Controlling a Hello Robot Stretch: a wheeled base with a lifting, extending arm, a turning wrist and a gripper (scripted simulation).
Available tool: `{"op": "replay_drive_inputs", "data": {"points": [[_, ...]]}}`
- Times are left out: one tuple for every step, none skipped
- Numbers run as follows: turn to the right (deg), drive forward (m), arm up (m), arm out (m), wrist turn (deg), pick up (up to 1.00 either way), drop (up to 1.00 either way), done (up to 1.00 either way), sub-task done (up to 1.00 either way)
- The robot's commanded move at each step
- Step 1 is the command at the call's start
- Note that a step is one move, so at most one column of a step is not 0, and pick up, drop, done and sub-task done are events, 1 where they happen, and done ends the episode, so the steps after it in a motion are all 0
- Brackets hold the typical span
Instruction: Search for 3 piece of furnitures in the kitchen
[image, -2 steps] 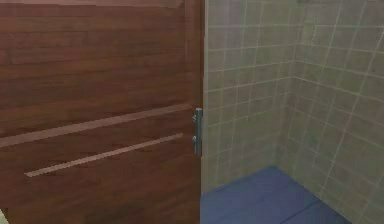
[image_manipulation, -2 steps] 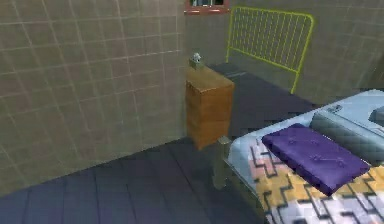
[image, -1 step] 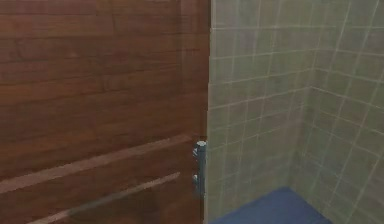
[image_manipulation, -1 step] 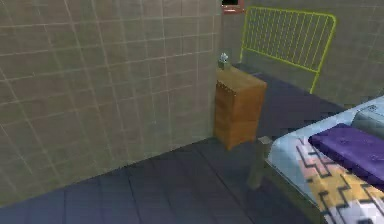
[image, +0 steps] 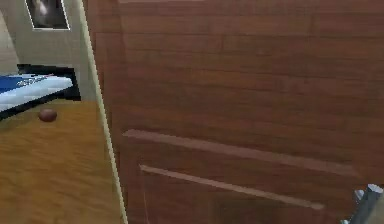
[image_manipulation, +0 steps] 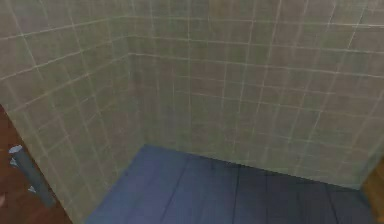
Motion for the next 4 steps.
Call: {"op": "replay_drive_inputs", "data": {"points": [[-45.0, 0.0, 0.0, 0.0, 0.0, 0.0, 0.0, 0.0, 0.0], [-21.0, 0.0, 0.0, 0.0, 0.0, 0.0, 0.0, 0.0, 0.0], [0.0, 0.25, 0.0, 0.0, 0.0, 0.0, 0.0, 0.0, 0.0], [0.0, 1.0, 0.0, 0.0, 0.0, 0.0, 0.0, 0.0, 0.0]]}}
